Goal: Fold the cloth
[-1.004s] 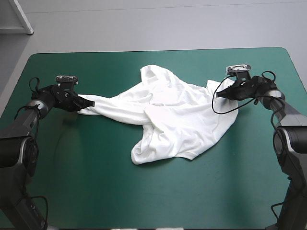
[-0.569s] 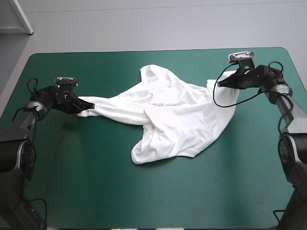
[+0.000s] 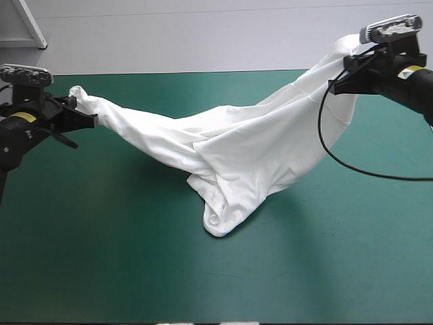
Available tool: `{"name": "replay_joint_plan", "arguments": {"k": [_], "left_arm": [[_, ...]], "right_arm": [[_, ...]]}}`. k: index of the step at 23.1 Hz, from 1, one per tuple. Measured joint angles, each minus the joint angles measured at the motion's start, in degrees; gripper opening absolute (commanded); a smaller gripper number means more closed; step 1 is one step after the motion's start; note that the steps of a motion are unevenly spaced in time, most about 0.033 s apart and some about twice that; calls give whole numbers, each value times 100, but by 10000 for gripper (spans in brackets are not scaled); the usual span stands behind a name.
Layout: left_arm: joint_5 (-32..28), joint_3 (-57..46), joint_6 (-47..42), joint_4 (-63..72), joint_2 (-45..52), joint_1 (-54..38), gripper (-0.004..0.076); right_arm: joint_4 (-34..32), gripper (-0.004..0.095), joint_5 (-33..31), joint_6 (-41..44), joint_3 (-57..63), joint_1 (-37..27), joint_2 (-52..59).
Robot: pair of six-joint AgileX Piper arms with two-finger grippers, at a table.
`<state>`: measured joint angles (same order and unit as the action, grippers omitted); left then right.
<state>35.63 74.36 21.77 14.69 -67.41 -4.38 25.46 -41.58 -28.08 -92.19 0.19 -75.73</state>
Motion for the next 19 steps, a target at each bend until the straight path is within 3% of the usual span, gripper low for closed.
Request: {"name": "replay_joint_plan", "arguments": {"k": [5, 11, 19], "left_arm": [[276, 515, 0, -25, 1334, 0, 21], [1182, 2993, 0, -633, 1803, 0, 21], [1461, 4560, 0, -833, 1808, 0, 21]], "right_arm": [[0, -14, 139, -223, -28, 0, 1650], [43, -14, 429, -592, -575, 0, 2981], [132, -14, 193, -638, -1591, 0, 3233]]}}
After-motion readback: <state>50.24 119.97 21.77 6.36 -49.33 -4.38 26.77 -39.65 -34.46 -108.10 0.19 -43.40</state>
